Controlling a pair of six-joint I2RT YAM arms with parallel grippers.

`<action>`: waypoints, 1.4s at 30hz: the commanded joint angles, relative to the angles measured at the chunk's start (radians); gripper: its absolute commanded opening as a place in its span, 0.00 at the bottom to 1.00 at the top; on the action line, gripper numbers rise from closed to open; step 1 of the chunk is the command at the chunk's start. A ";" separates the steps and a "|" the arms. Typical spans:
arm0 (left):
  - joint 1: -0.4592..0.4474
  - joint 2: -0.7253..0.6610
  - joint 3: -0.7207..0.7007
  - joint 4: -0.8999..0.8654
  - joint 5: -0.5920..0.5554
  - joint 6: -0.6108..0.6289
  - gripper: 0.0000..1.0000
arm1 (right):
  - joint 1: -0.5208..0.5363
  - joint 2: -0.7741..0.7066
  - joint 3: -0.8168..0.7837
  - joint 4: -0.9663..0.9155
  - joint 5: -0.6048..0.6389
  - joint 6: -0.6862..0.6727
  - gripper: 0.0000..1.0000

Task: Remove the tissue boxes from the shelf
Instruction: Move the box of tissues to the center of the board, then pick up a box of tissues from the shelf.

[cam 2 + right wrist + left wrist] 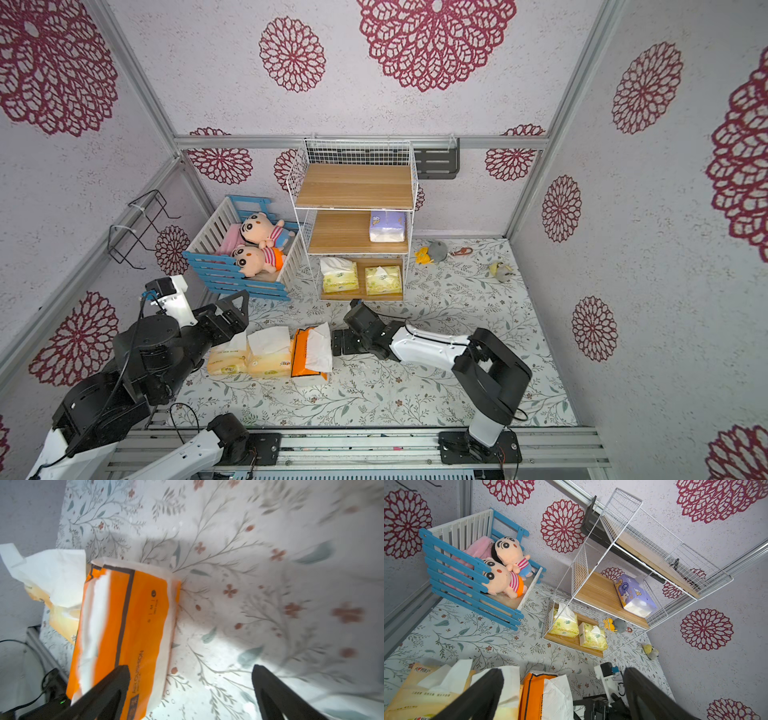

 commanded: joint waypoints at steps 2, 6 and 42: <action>0.018 0.071 0.015 0.069 0.016 0.047 0.97 | -0.040 -0.225 -0.017 -0.131 0.211 -0.091 0.99; 0.103 0.142 -0.017 0.183 0.121 0.042 0.97 | -0.060 -0.408 -0.056 -0.071 0.243 -0.158 0.93; 0.547 0.835 0.049 0.873 0.884 0.042 0.97 | -0.129 0.037 0.185 0.870 0.739 -0.654 0.69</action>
